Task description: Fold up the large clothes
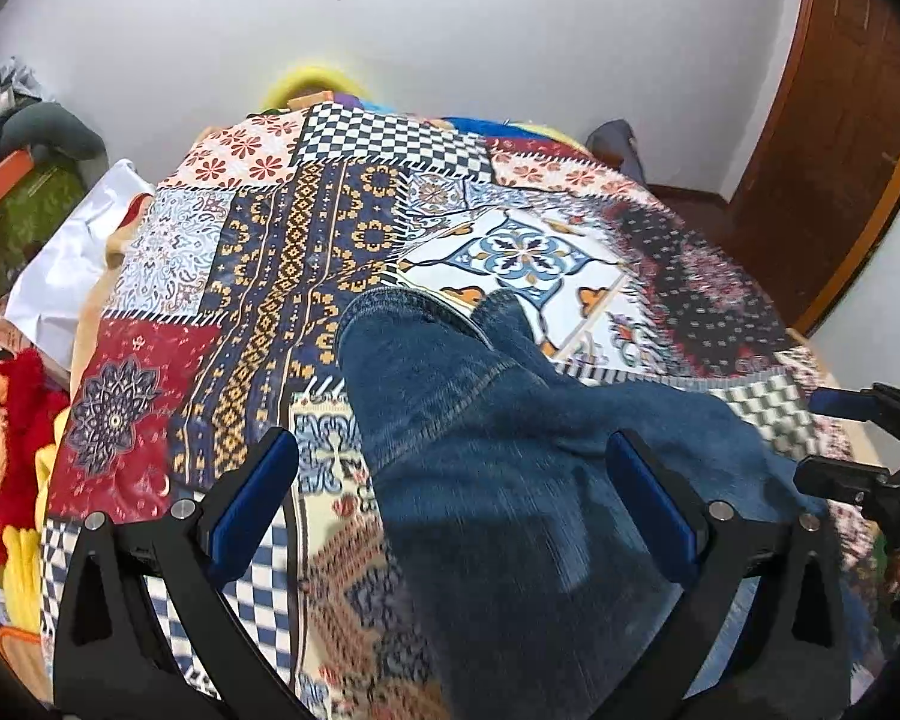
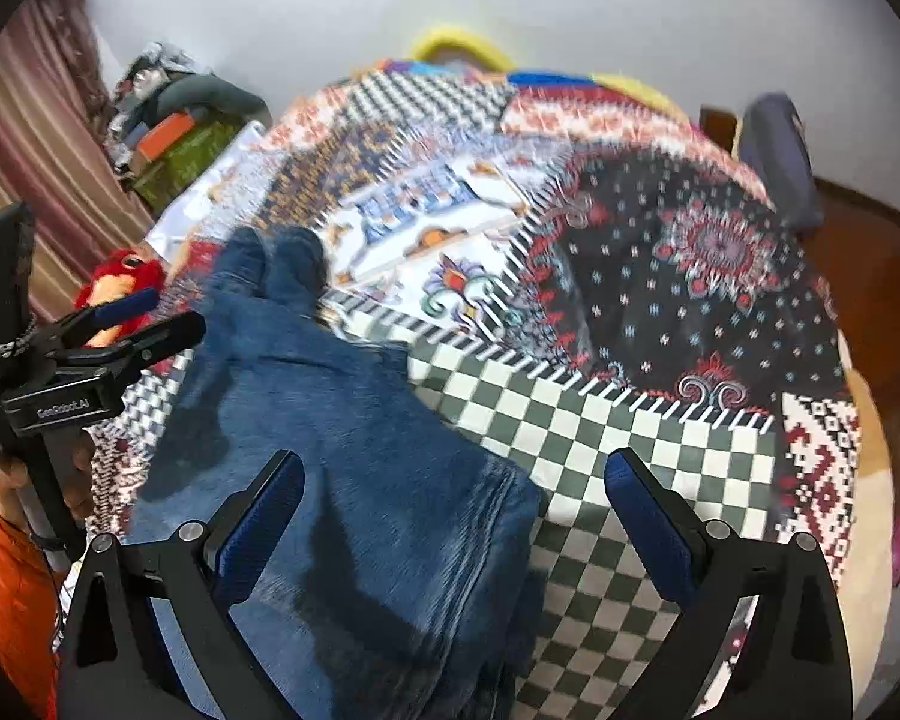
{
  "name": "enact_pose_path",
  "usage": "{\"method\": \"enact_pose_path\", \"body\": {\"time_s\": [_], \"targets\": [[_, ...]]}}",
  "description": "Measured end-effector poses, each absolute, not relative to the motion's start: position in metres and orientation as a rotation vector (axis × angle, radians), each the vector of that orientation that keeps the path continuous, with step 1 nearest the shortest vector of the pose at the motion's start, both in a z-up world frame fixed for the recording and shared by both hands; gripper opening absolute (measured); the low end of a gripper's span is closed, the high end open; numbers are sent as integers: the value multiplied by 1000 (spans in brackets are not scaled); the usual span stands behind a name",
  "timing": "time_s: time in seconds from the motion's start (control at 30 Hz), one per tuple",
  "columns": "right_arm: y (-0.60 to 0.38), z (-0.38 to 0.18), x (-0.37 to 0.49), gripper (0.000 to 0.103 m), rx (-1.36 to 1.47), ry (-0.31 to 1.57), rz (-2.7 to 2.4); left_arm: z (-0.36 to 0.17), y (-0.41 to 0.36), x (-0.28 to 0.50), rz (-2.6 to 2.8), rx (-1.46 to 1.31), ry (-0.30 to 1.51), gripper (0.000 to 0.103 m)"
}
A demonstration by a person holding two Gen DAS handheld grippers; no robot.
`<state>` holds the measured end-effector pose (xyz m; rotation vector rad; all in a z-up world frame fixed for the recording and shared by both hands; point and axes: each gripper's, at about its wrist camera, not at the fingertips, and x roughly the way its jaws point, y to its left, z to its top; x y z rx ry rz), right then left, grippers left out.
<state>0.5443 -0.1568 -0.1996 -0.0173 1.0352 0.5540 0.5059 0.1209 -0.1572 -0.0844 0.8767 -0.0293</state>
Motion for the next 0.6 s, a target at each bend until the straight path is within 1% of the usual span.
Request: {"method": "enact_pose_path", "body": {"time_s": [0.1, 0.23, 0.4, 0.47, 0.6], "targets": [[-165, -189, 529, 100, 27, 1028, 599, -153, 119, 489, -48, -76, 885, 103], [-181, -197, 510, 100, 124, 1060, 627, -166, 117, 463, -86, -110, 925, 103], [-201, -225, 491, 100, 181, 1149, 605, -192, 115, 438, -156, -196, 999, 103], [-210, -238, 485, 100, 207, 1178, 598, -208, 114, 434, -200, -258, 1064, 103], [-223, -265, 481, 100, 331, 1244, 605, -224, 123, 430, -227, -407, 1080, 103]]}}
